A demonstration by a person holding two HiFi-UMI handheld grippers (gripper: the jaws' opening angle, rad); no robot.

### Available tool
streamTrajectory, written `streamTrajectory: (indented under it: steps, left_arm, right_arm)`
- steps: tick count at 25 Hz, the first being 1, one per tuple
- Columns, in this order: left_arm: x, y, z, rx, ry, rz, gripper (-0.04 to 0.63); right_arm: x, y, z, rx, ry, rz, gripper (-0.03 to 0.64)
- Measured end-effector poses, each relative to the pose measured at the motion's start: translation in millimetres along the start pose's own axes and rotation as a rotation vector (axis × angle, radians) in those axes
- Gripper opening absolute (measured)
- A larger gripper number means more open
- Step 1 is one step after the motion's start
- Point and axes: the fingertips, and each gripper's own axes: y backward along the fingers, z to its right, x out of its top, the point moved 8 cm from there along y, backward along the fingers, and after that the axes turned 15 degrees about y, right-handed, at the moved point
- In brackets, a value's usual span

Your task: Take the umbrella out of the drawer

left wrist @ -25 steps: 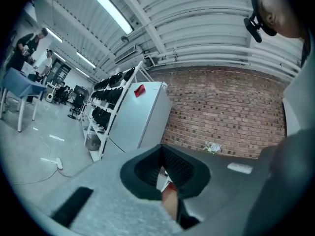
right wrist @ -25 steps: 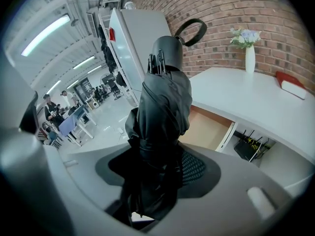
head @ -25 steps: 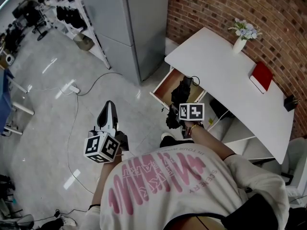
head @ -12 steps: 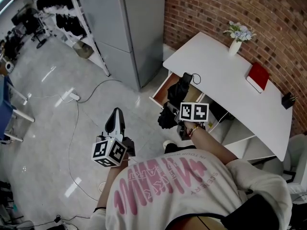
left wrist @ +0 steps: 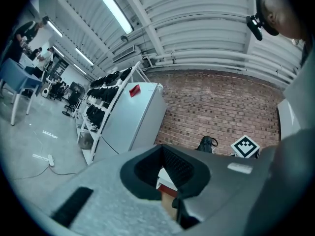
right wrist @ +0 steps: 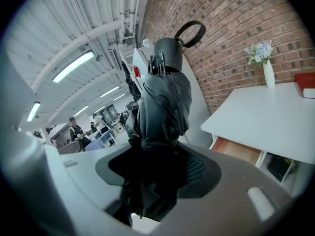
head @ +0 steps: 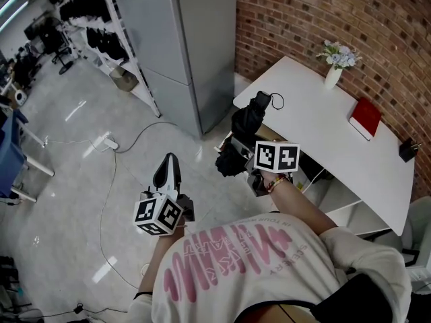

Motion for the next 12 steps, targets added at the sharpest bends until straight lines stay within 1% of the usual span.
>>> streamTrajectory:
  steps: [3, 6, 12]
  left_arm:
    - [-3.6, -8.0, 3.1, 0.002, 0.005, 0.011, 0.005]
    - [-9.3, -20.3, 9.4, 0.005, 0.014, 0.007, 0.005]
    - [-25.2, -50.3, 25.4, 0.019, 0.037, 0.005, 0.005]
  right_arm:
    - [11.0, -0.2, 2.0, 0.027, 0.012, 0.029, 0.258]
    - [20.9, -1.6, 7.1, 0.051, 0.033, 0.037, 0.258]
    - [40.7, -3.5, 25.3, 0.097, 0.115, 0.054, 0.259]
